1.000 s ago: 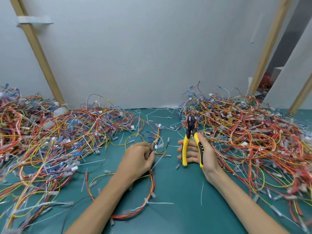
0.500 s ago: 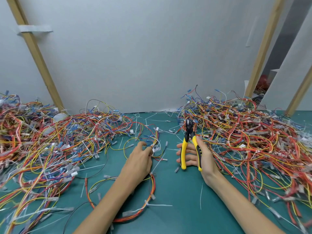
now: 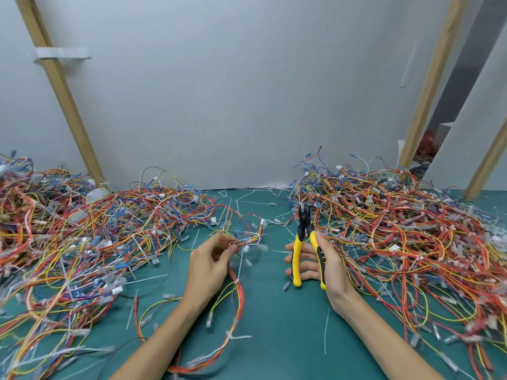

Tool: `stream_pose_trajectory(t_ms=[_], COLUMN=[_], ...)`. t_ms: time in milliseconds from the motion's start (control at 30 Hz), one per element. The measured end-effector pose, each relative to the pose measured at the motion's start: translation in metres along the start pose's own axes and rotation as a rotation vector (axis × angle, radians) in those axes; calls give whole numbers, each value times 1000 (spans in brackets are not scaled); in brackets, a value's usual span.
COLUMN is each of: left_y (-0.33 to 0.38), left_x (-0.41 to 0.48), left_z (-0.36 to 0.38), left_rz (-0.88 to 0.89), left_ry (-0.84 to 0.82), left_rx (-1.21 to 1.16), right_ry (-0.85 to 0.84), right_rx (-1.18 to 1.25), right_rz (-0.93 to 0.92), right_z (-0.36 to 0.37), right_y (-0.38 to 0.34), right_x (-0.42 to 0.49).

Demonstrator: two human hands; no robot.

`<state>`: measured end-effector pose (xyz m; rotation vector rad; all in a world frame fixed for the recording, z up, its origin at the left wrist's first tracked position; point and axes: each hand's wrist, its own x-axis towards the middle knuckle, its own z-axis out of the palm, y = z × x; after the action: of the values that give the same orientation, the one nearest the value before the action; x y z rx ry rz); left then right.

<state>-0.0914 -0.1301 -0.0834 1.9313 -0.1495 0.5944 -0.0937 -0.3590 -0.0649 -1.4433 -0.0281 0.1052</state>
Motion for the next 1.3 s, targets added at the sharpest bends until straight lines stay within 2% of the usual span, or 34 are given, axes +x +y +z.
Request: stream_pose_trajectory(t_ms=[167,267,433,500,633,800,867,967,1033,1167,1200,1300], left_y=[-5,-5,-3,-1,0,0,1,3,6,12,13,15], left_x=[3,5,7,5,3,3,3,1,-1,-5,-5,-6], left_z=[1,-1,-4,-4,-2,1,0,-2,-2,2,2,1], left_rz=[-274,-330,-402,-390,-325,-254,-222,-183,-140,-49,-41,-49], left_ry=[11,38,-40,-51,3,68,108,133,115,113,111,110], left_rx=[-224,-377,-690,-724,-594,-431,-365,-279,-226,-179,-176,-202], right_ry=[15,30,84,52,-96,-77,-122,-295,-338,-261,-203,-55], right_rx=[-6,-51,-349,-472,-444,-619,-582,-395,-396,-431,-511,-994], right_rz=[-11,-61,-344,-413,-305,-250,-115,205,267,229,167,-155], right_z=[2,4,7,7,11,21,21,22,23,28,29,27], right_y=[2,4,14,15,10,2,-4,-13,-16,-15,-15,-10], right_x=[1,0,-4,-6,-9,-15,-16,-20,-23,-25,-27,-28])
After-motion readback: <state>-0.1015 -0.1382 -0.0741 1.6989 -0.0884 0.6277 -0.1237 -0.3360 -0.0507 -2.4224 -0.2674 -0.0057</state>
